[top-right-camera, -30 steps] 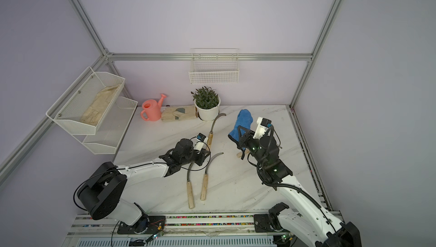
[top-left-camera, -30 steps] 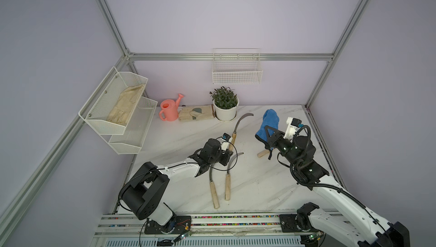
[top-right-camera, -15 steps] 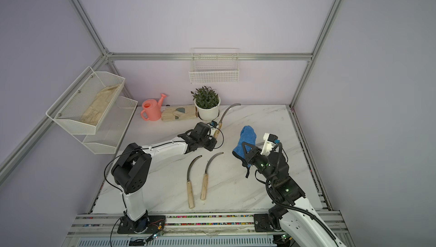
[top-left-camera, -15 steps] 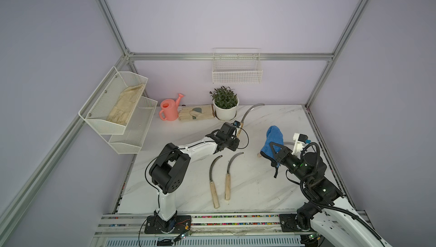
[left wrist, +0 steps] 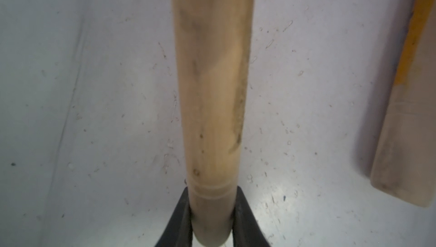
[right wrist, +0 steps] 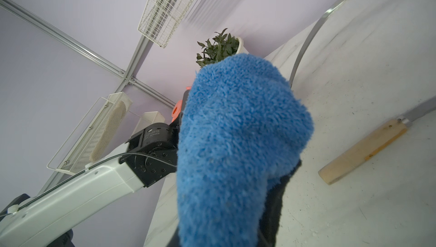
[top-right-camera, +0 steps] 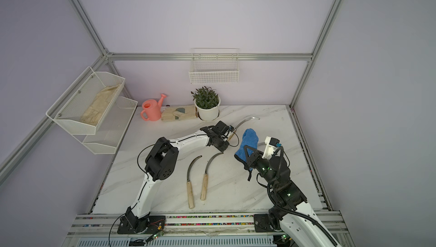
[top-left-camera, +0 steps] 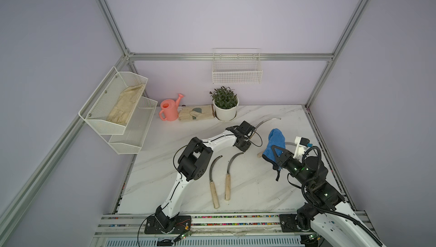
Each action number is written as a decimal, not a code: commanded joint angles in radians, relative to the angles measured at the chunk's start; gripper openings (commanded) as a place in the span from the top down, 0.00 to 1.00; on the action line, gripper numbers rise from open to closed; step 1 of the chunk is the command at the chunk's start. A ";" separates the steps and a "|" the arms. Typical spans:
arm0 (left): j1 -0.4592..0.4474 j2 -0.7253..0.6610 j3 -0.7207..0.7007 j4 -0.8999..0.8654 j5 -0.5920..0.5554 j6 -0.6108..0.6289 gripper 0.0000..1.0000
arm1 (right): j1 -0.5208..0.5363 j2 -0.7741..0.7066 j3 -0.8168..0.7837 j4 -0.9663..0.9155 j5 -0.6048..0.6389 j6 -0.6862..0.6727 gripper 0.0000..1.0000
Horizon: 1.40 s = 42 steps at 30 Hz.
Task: Wipe small sickles with rags
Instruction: Place the small sickle at the center of the board.
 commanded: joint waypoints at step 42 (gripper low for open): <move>-0.078 -0.112 0.045 0.029 -0.070 0.072 0.76 | 0.005 -0.016 -0.011 -0.001 0.090 -0.049 1.00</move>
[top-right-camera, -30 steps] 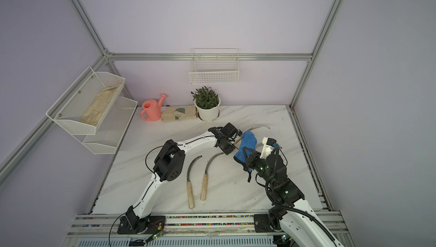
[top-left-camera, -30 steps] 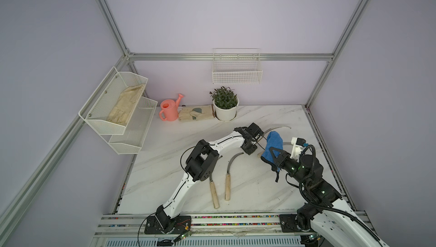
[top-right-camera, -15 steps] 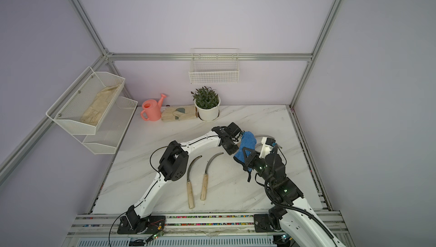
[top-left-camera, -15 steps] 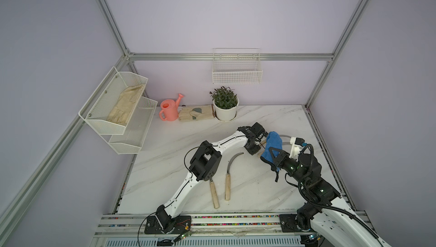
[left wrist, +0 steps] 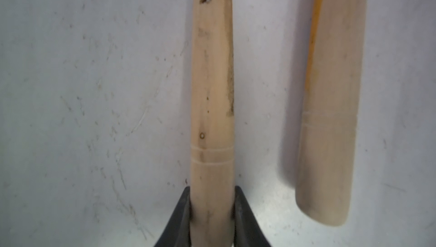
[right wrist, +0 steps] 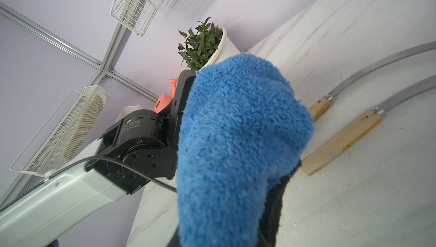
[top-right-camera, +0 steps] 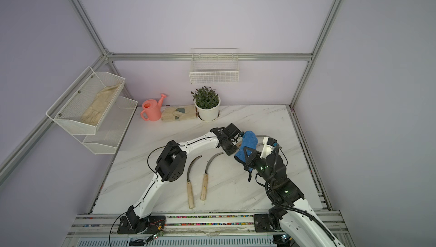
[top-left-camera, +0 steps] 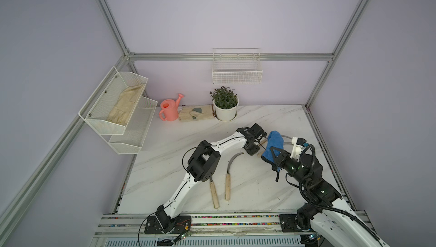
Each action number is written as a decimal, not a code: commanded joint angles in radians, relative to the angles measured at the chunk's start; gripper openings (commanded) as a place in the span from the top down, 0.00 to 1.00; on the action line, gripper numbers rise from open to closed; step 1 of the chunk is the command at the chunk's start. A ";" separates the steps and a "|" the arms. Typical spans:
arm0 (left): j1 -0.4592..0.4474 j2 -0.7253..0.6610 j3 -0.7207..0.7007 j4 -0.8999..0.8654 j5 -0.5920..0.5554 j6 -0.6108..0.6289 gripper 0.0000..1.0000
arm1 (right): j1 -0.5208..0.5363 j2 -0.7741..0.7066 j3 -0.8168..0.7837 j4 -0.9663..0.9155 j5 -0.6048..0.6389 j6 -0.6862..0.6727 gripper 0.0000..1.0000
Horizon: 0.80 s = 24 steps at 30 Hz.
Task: Wipe small sickles with rags
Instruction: Place the small sickle at the center of the board.
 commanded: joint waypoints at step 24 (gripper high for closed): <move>0.006 -0.434 -0.494 0.459 -0.070 -0.079 0.70 | 0.004 -0.018 -0.048 0.050 0.081 -0.024 1.00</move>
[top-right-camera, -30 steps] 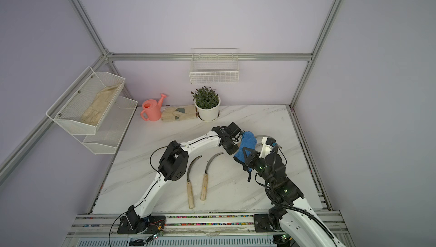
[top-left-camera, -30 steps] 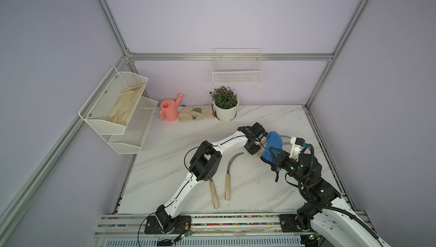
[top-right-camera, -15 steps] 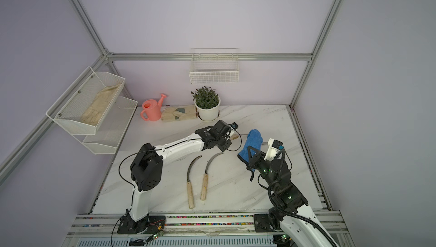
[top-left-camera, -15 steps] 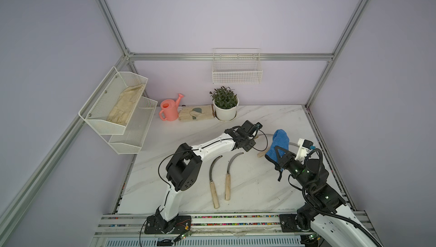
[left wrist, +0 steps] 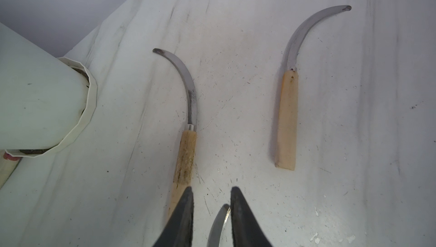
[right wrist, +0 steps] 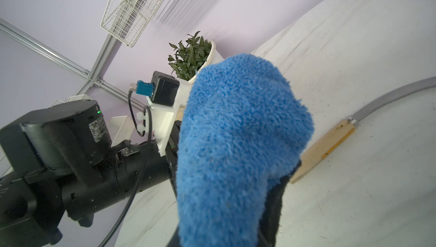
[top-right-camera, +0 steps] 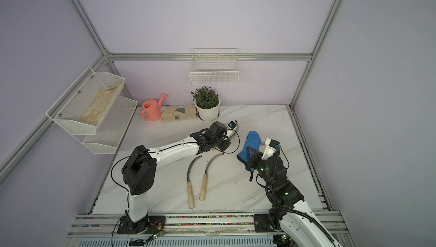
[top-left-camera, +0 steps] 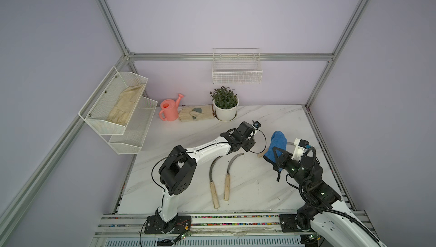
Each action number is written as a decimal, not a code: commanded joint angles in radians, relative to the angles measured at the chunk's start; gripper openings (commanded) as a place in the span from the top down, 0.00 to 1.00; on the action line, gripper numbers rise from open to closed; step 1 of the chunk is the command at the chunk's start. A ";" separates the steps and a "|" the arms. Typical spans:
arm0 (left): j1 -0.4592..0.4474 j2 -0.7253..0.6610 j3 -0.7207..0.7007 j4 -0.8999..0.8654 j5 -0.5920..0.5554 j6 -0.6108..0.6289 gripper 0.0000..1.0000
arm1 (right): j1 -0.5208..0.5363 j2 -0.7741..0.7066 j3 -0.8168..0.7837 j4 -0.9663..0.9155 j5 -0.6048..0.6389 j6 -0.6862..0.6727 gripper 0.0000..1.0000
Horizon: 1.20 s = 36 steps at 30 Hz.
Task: Wipe small sickles with rags
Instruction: Place the small sickle at the center of the board.
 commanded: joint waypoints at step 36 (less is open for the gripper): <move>0.189 0.059 -0.038 0.041 0.350 -0.012 0.60 | 0.004 0.051 -0.019 0.040 -0.001 0.004 1.00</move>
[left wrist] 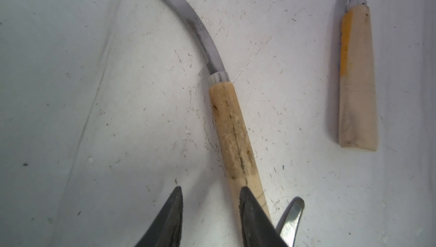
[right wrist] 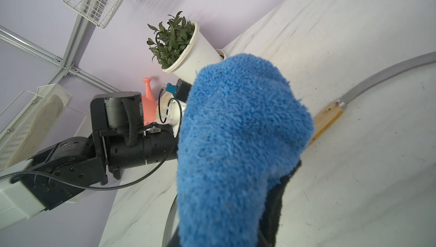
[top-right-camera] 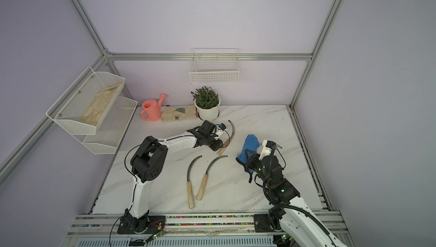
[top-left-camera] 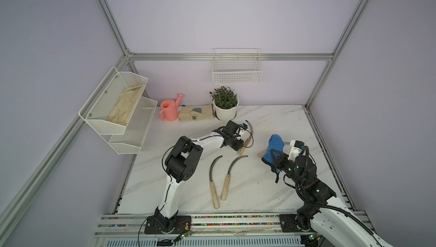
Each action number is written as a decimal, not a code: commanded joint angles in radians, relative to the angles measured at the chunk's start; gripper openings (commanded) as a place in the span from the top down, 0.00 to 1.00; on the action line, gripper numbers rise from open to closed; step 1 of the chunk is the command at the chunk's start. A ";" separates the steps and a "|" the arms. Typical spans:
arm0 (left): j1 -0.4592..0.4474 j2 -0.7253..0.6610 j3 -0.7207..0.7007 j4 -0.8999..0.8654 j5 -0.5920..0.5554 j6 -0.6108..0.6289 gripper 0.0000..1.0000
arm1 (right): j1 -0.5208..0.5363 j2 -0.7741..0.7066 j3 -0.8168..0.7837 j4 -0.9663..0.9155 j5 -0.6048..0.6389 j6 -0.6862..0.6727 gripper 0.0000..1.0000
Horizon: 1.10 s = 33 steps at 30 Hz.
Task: Wipe small sickles with rags
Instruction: Place the small sickle at the center of the board, then pick up the small sickle from the center of the board.
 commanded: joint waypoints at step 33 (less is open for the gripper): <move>-0.639 -0.967 -0.989 -0.044 -0.535 -0.823 0.64 | 0.004 0.076 -0.105 0.141 0.580 -0.119 1.00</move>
